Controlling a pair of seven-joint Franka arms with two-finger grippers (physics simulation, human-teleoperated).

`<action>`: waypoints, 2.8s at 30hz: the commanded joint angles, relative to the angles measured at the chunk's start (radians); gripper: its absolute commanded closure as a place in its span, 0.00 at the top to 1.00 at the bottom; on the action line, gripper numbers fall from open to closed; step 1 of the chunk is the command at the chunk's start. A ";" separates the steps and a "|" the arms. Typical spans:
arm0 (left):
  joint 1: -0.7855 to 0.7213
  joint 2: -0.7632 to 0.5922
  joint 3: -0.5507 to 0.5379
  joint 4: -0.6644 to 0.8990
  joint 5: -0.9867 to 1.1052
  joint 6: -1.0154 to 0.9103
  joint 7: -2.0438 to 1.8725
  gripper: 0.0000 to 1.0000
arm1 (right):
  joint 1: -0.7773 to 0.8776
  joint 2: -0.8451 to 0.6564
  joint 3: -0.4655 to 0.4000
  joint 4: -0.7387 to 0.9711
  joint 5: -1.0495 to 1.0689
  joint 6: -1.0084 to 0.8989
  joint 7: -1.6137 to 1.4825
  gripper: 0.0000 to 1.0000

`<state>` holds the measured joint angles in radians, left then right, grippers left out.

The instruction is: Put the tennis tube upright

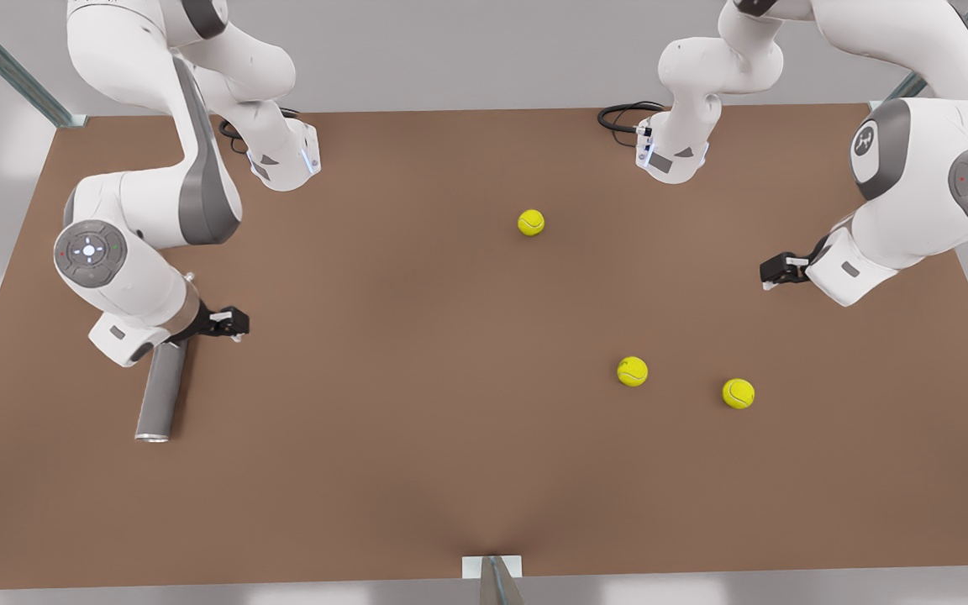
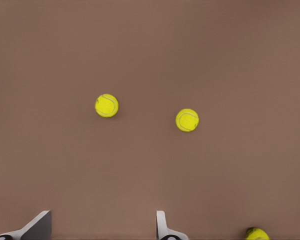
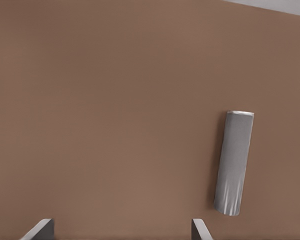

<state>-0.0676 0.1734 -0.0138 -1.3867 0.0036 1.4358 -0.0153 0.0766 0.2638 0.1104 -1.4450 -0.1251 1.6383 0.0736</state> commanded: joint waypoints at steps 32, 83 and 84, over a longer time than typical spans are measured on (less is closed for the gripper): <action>0.006 0.005 -0.008 -0.017 0.006 -0.005 0.000 1.00 | -0.457 0.241 -0.001 -0.457 -0.056 0.566 -0.170 1.00; -0.032 0.089 -0.005 -0.021 0.007 0.011 -0.009 1.00 | -0.480 0.426 -0.001 -0.307 -0.051 0.552 -0.210 0.71; -0.032 0.089 -0.005 -0.020 0.007 0.011 -0.008 1.00 | -0.479 0.426 -0.001 -0.307 -0.051 0.552 -0.210 0.71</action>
<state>-0.0999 0.2624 -0.0185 -1.4067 0.0106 1.4465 -0.0245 -0.4020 0.6903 0.1097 -1.7518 -0.1755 2.1893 -0.1370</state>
